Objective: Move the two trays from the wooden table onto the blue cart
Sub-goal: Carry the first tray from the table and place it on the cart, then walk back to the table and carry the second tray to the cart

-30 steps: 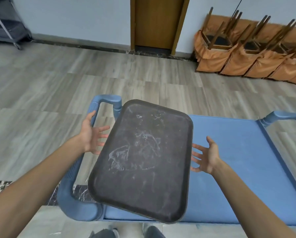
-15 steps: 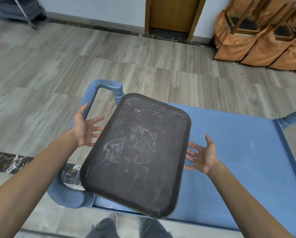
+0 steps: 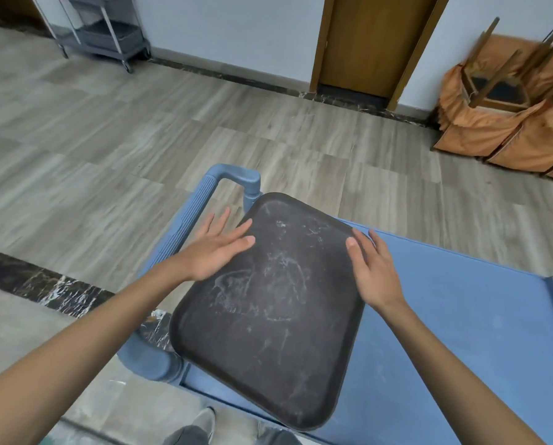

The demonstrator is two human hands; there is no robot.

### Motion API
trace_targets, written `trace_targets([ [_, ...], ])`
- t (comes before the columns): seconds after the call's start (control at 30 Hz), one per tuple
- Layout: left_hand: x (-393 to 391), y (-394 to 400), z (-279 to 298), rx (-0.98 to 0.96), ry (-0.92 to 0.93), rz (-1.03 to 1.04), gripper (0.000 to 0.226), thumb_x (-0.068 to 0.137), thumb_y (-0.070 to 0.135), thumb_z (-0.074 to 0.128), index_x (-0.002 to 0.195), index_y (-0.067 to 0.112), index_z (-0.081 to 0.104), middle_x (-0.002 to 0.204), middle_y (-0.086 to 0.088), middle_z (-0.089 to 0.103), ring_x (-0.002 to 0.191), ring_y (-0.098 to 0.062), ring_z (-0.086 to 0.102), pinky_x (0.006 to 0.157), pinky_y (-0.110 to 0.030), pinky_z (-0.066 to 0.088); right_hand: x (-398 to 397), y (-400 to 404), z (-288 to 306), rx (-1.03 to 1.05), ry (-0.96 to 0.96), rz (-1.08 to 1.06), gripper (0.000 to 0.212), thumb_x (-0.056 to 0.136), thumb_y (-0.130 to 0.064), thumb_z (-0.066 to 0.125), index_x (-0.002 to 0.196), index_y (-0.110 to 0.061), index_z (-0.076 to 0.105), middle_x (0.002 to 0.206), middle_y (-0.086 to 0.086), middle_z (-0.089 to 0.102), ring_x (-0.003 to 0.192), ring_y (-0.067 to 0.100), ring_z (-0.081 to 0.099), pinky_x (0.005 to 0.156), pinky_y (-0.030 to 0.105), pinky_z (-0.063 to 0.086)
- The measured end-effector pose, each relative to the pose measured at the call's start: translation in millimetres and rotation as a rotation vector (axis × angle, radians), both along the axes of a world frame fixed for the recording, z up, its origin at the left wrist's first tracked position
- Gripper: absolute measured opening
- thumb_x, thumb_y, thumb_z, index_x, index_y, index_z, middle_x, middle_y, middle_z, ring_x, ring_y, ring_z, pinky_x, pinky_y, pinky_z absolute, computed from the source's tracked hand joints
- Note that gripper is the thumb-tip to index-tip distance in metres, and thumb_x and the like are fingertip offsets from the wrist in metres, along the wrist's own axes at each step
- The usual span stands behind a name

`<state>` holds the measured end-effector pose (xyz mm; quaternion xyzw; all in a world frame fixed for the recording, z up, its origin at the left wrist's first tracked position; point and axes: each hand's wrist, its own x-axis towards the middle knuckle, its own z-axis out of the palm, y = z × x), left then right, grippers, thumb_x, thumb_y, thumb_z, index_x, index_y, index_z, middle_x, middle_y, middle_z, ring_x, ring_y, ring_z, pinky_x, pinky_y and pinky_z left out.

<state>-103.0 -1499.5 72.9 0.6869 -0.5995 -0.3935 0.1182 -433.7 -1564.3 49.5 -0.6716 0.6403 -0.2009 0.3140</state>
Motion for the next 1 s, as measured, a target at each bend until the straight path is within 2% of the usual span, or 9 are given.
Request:
trace_targets([
  [0.1, -6, 8, 3, -0.153, -0.28, -0.111, 0.082, 0.08, 0.091, 0.017, 0.154, 0.059, 0.004, 0.161, 0.016, -0.034, 0.139, -0.014, -0.048, 0.12, -0.051, -0.017, 27, -4, 10, -0.15, 0.177, 0.157, 0.074, 0.093, -0.081, 0.022, 0.157, -0.047, 0.027, 0.172, -0.013, 0.005, 0.157, 0.012, -0.002, 0.123, 0.049, 0.018],
  [0.2, -2, 17, 3, -0.305, -0.499, -0.121, 0.082, 0.082, 0.089, 0.012, 0.156, 0.054, 0.004, 0.164, 0.01, -0.031, 0.141, -0.019, -0.047, 0.121, -0.051, -0.019, 54, -7, 14, -0.248, 0.287, 0.254, 0.079, 0.091, -0.084, 0.019, 0.16, -0.045, 0.018, 0.172, -0.011, -0.002, 0.157, 0.014, -0.011, 0.125, 0.049, 0.013],
  [0.33, 21, 31, 2, -0.334, -0.669, -0.045, 0.082, 0.082, 0.087, 0.006, 0.156, 0.052, 0.002, 0.165, 0.01, -0.029, 0.142, -0.023, -0.046, 0.118, -0.052, -0.023, 90, -7, 11, -0.282, 0.329, 0.351, 0.082, 0.09, -0.087, 0.015, 0.161, -0.045, 0.013, 0.172, -0.011, -0.006, 0.156, 0.014, -0.016, 0.127, 0.049, 0.006],
  [0.5, 71, 63, 9, -0.344, -0.669, 0.088, 0.08, 0.084, 0.085, 0.01, 0.157, 0.051, 0.006, 0.167, 0.01, -0.024, 0.147, -0.026, -0.039, 0.121, -0.056, -0.017, 161, 0, 17, -0.319, 0.335, 0.476, 0.082, 0.09, -0.087, 0.014, 0.161, -0.045, 0.011, 0.171, -0.012, -0.009, 0.155, 0.013, -0.019, 0.127, 0.049, 0.002],
  [0.6, 113, 91, 16, -0.359, -0.615, 0.211, 0.08, 0.086, 0.083, 0.012, 0.158, 0.049, 0.01, 0.168, 0.009, -0.021, 0.149, -0.028, -0.034, 0.121, -0.058, -0.012, 223, 13, 24, -0.345, 0.325, 0.561, 0.082, 0.091, -0.086, 0.016, 0.161, -0.045, 0.01, 0.171, -0.01, -0.009, 0.156, 0.016, -0.017, 0.127, 0.05, 0.003],
  [0.7, 169, 127, 16, -0.356, -0.657, 0.347, 0.081, 0.085, 0.082, 0.013, 0.158, 0.046, 0.013, 0.169, 0.007, -0.016, 0.151, -0.029, -0.03, 0.122, -0.059, -0.008, 294, 33, 30, -0.382, 0.284, 0.675, 0.083, 0.089, -0.087, 0.016, 0.161, -0.045, 0.012, 0.172, -0.009, -0.006, 0.156, 0.017, -0.016, 0.127, 0.049, 0.003],
  [0.87, 251, 213, -14, -0.241, -0.685, 0.541, 0.085, 0.082, 0.083, 0.01, 0.157, 0.045, 0.02, 0.169, 0.006, -0.011, 0.153, -0.03, -0.024, 0.123, -0.058, -0.003, 410, 78, 27, -0.354, 0.212, 0.854, 0.086, 0.087, -0.087, 0.018, 0.161, -0.044, 0.015, 0.173, -0.006, 0.0, 0.157, 0.021, -0.009, 0.127, 0.048, 0.004],
  [0.97, 296, 291, -41, -0.13, -0.668, 0.722, 0.084, 0.084, 0.083, 0.009, 0.158, 0.044, 0.019, 0.169, 0.005, -0.012, 0.153, -0.031, -0.023, 0.122, -0.058, -0.006, 490, 126, 9, -0.322, 0.222, 1.03, 0.085, 0.087, -0.087, 0.02, 0.161, -0.045, 0.015, 0.173, -0.007, 0.001, 0.157, 0.02, -0.01, 0.126, 0.047, 0.003],
  [1.0, 301, 303, -48, -0.127, -0.676, 0.722, 0.083, 0.086, 0.082, 0.01, 0.158, 0.043, 0.019, 0.17, 0.004, -0.012, 0.153, -0.032, -0.024, 0.122, -0.059, -0.006, 500, 132, 5, -0.319, 0.221, 1.04, 0.084, 0.087, -0.087, 0.019, 0.161, -0.046, 0.015, 0.172, -0.008, 0.001, 0.157, 0.019, -0.011, 0.126, 0.048, 0.002],
])
